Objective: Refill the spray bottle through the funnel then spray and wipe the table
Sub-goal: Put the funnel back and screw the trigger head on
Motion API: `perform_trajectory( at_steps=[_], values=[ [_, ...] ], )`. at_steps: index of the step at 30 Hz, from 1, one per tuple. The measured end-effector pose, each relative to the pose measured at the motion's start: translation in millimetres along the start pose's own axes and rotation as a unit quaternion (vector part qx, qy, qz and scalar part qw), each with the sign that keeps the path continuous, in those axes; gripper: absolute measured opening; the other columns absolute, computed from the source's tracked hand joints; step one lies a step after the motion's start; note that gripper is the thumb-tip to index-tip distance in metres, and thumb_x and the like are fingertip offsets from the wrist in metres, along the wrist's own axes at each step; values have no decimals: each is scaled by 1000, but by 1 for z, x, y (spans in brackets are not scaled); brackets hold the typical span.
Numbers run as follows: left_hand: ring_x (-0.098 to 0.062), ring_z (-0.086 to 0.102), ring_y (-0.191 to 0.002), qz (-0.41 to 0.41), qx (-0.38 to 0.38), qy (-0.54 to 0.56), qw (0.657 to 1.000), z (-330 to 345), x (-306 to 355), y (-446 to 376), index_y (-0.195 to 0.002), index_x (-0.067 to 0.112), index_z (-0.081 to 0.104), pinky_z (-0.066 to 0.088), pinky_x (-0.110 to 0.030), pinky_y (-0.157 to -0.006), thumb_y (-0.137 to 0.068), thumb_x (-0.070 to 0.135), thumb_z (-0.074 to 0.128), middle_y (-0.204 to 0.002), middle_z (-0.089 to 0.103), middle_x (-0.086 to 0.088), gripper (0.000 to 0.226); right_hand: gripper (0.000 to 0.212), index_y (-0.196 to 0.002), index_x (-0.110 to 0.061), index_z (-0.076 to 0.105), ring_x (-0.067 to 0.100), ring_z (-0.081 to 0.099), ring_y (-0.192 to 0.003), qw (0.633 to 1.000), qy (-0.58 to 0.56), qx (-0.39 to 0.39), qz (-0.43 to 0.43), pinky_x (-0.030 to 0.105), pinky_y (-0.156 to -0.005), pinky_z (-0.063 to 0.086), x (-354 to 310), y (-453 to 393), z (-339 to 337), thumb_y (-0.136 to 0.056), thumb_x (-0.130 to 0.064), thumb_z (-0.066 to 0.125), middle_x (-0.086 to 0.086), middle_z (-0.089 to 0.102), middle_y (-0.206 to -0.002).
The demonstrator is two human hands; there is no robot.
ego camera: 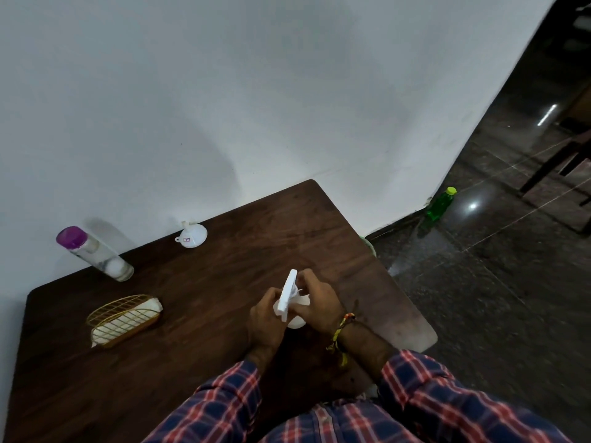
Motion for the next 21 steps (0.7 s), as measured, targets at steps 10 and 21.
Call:
perform_trajectory(
  at_steps=[10,21],
  values=[
    [-2,65,-85,-18,-9,33,999,-1,0,7,-99,42,56,49,-11,-69,-76,30,80,-87,61,29,36,51,-126,-24,56,10,64,-101,998,-50,-30,21,26,-88,52,1,2,7,-78,-23,74,-7,68,-112],
    [-5,55,-104,-81,-57,60,993,13,-13,15,-132,15,54,44,-19,-87,-73,26,84,-113,57,14,68,43,-116,-17,67,13,65,-102,995,-65,-63,41,40,-92,52,13,1,11,-75,-30,71,-4,71,-108]
  ],
)
Point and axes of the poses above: each hand's wrist, its own y-axis away from the middle knuckle, its own z-axis out of the palm, x = y × z, the point moved 9 cm from there along -y, towards the middle knuckle
